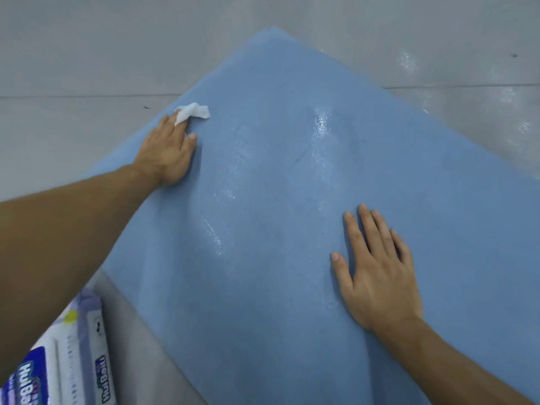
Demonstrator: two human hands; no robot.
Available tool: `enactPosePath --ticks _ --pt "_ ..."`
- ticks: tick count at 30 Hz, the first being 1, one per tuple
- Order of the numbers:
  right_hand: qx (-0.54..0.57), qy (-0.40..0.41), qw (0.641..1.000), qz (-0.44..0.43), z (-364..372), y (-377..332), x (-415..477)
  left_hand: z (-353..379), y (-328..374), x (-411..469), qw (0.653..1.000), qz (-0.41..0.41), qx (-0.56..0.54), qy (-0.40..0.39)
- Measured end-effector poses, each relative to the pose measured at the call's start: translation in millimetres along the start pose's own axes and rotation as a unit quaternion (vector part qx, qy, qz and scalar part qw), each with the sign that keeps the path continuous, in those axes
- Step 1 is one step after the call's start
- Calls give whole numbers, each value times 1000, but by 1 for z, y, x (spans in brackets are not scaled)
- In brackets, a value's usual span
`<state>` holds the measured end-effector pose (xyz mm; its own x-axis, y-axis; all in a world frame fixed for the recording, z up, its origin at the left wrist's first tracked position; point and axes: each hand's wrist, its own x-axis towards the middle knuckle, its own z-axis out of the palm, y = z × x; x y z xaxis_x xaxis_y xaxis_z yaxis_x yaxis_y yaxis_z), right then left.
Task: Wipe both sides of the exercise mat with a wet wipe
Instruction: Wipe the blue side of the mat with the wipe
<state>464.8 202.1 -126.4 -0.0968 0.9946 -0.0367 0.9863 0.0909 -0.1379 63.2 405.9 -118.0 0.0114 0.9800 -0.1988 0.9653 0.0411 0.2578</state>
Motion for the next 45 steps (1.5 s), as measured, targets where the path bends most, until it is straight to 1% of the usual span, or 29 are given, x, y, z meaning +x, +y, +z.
enactPosePath --ticks 2,3,5,7,9,11,13,15,17,19,22,24,25,27,29,30,31,34,37,40,41,43,45 --pt "-2 -3 1000 0 0 0 1 7 16 -6 1000 7 -17 14" --pt "-3 -6 1000 -1 0 0 1 12 26 -14 1000 25 -16 11" --pt "-3 -9 1000 0 0 1 0 23 46 -39 995 97 5 -7" --pt "-4 -10 1000 0 0 1 1 30 62 -68 982 184 36 -20" --pt "-3 -11 1000 -1 1 0 0 37 72 -91 969 237 61 -32" --pt "-1 -13 1000 2 0 1 1 41 79 -108 960 266 77 -46" --pt "-2 -16 1000 2 -1 1 2 40 75 -115 957 274 75 -56" --pt "-7 -20 1000 1 -1 0 3 32 64 -112 963 255 64 -58" --pt "-11 -25 1000 2 -2 0 3 23 43 -103 975 210 54 -48" --pt "-11 -30 999 3 -2 -1 3 13 11 -95 989 139 38 -37" --pt "-6 -28 1000 4 -3 -3 3 -5 -38 -90 1000 22 18 5" --pt "-2 -22 1000 9 -4 -8 4 -12 -72 -94 998 -63 13 19" --pt "2 -20 1000 7 -4 -14 4 -13 -87 -100 995 -92 12 21" --pt "7 -23 1000 -12 -1 -31 6 -13 -103 -116 992 -125 11 16" --pt "4 -19 999 -28 7 -50 6 -11 -104 -131 990 -143 8 22" --pt "2 -8 1000 -26 10 -56 6 -8 -98 -138 991 -131 -1 32" --pt "-2 7 1000 -20 13 -61 6 -3 -89 -145 994 -99 -5 36" --pt "-12 29 999 -15 18 -63 3 17 -45 -169 999 45 17 2" --pt "-14 34 999 -18 19 -65 2 39 8 -194 990 136 31 -19" --pt "-17 39 999 -12 18 -67 2 59 55 -220 968 241 63 -32" --pt "-18 38 999 -12 17 -68 1 63 63 -225 962 260 72 -37" --pt "-22 36 999 -13 15 -69 2 63 65 -226 959 269 78 -37" --pt "-22 33 999 -12 14 -70 3 57 47 -218 967 242 79 -29"
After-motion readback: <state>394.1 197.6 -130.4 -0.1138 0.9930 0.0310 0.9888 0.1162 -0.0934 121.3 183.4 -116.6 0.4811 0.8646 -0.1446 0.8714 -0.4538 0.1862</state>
